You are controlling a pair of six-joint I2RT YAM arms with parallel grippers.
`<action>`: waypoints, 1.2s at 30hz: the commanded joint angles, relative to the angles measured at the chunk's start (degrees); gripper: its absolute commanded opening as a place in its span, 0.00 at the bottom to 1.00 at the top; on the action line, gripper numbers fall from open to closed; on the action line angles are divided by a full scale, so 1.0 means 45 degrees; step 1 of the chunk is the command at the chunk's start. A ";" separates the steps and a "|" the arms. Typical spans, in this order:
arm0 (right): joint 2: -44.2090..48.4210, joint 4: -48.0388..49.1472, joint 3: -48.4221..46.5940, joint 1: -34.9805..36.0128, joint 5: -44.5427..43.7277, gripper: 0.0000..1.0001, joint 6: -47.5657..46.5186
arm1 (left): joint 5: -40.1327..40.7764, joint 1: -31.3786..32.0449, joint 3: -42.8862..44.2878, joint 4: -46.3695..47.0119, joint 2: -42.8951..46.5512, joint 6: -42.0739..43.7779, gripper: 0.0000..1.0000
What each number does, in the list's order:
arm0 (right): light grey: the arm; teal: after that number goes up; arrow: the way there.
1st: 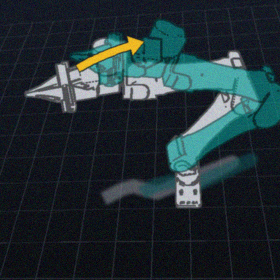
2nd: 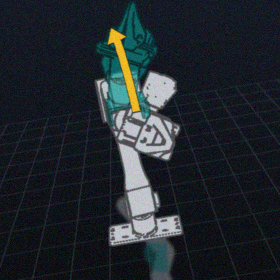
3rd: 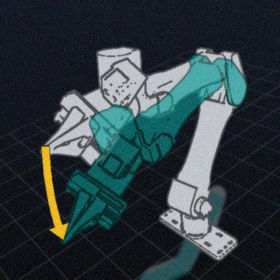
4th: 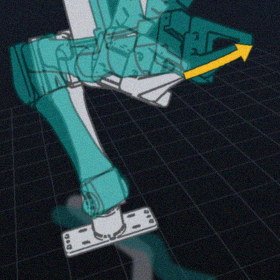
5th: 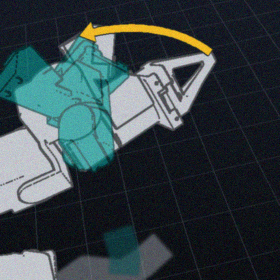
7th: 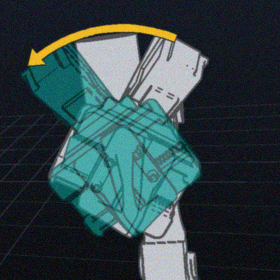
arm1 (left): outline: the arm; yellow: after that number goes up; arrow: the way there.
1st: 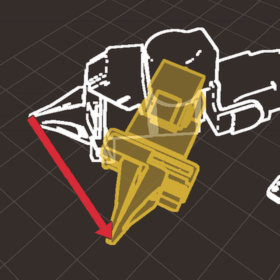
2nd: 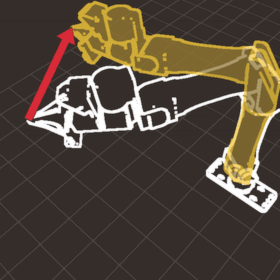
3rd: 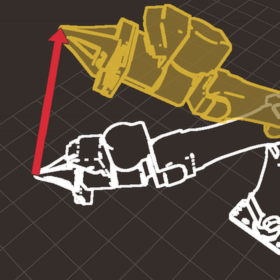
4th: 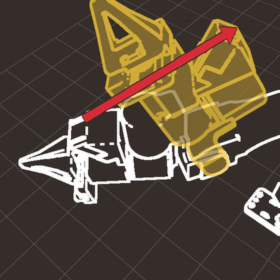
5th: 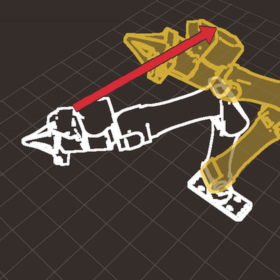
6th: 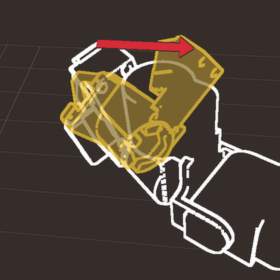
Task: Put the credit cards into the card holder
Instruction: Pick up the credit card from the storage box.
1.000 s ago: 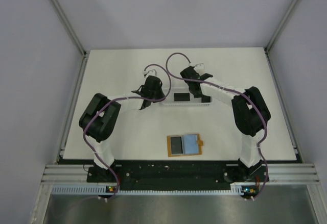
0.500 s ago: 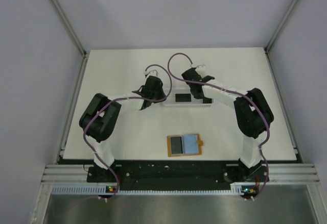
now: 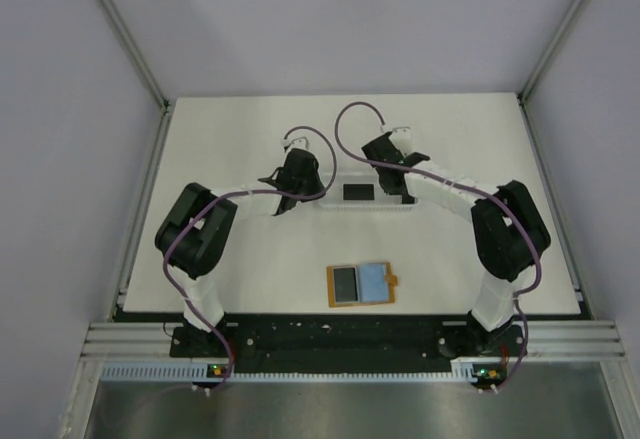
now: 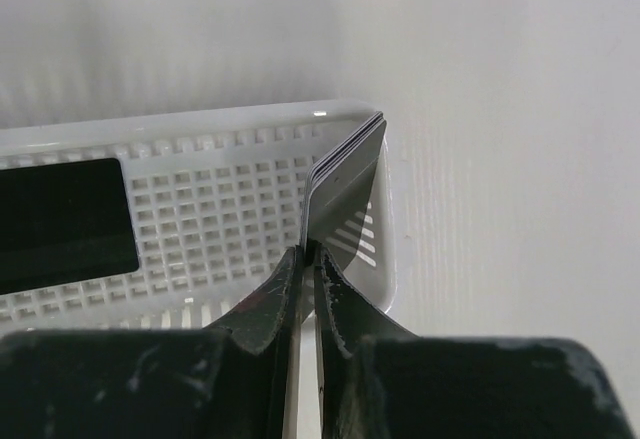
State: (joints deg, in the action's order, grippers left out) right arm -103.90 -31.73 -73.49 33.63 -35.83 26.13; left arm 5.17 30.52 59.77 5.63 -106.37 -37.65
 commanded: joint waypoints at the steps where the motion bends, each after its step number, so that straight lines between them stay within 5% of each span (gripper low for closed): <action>1: 0.0997 -0.0277 0.0803 -0.0461 -0.0496 0.00 -0.0337 | 0.0941 -0.0299 -0.0313 -0.0899 0.0102 0.0280 0.00; 13: 0.3164 0.2888 0.3146 -0.0929 0.2160 0.00 -0.0924 | 0.0649 -0.0299 -0.0157 -0.0977 0.0102 0.0515 0.00; 22: 0.4825 0.4334 0.4358 -0.2061 0.4327 0.00 -0.0748 | -0.0113 -0.0299 -0.0333 -0.0763 0.0999 0.0573 0.48; 36: 0.6760 0.6522 0.6038 -0.3895 0.8446 0.00 0.0149 | -0.0777 -0.0318 -0.0606 -0.1192 0.3868 0.1022 0.58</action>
State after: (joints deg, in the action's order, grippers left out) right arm -76.62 -9.10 -47.79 20.10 -6.85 24.10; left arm 2.48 29.34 57.17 0.23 -96.05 -34.98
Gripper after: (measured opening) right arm 0.007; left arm 0.575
